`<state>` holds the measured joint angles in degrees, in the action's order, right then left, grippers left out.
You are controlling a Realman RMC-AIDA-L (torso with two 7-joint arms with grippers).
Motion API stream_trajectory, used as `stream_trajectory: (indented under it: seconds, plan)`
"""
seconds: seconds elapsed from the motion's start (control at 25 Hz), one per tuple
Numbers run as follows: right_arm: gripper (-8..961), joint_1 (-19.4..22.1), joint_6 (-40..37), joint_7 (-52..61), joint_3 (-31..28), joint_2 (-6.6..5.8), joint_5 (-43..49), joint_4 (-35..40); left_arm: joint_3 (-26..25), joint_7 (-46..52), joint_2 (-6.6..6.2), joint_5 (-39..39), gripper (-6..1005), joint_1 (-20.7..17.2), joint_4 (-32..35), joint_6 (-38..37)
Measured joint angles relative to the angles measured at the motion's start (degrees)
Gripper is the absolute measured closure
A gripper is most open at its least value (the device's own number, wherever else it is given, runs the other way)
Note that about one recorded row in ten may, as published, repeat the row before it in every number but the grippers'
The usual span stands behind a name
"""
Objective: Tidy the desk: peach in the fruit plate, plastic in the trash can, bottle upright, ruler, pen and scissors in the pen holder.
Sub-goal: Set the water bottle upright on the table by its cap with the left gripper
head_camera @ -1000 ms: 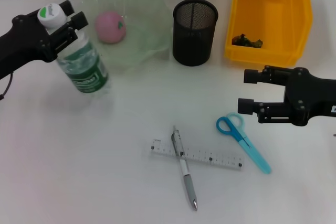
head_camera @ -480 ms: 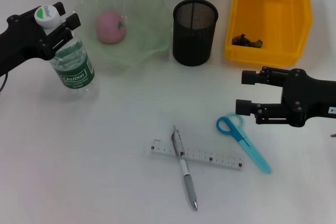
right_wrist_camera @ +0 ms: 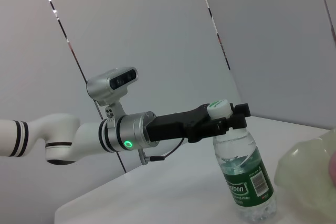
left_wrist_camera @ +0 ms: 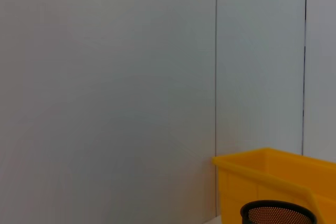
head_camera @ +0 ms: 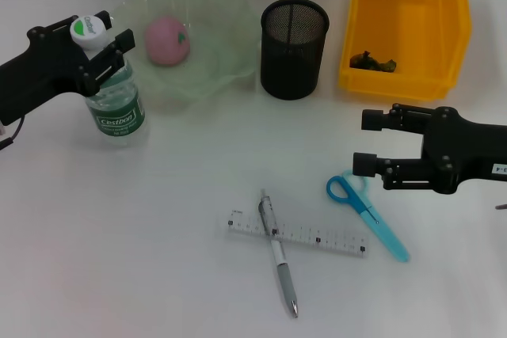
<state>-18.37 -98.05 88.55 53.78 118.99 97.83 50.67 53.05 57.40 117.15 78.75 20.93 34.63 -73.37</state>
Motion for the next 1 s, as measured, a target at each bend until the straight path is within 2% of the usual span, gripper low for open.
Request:
stream_trajectory:
  seconds: [0.36,0.6,0.72,0.76,0.8,0.88,0.92,1.0]
  plan:
    - [125,-0.26,0.07,-0.44,-0.03,0.02,0.77,-0.29,-0.43,-0.19,0.66,-0.38,567,-0.29,0.26,1.14]
    - [125,-0.26,0.15,-0.32,-0.21,0.02,0.82,-0.17,-1.44,0.4,0.73,-0.41,411,-0.62,1.28,0.56]
    - [125,-0.24,0.11,0.22,-0.51,0.02,0.81,0.66,-2.26,0.86,0.84,-0.45,247,-1.29,2.48,-0.44]
    - [125,-0.22,0.05,0.63,-0.79,0.03,0.82,1.13,-3.28,1.59,0.96,-0.48,193,-2.25,4.16,-2.19]
    - [125,-0.21,-0.06,1.28,-1.28,0.02,0.82,1.72,-3.28,1.59,0.96,-0.48,193,-2.25,4.16,-2.19]
    - [124,0.03,-0.54,6.16,-2.73,-0.08,1.05,5.88,-4.44,2.98,0.67,-0.27,194,-5.79,7.4,-13.64]
    - [124,0.03,-0.54,6.16,-2.73,-0.08,1.05,5.88,-4.44,2.98,0.67,-0.27,194,-5.79,7.4,-13.64]
    - [124,0.12,-0.99,12.57,-3.1,-0.51,2.39,10.71,-2.89,-1.04,0.25,2.66,194,-7.21,6.99,-21.32]
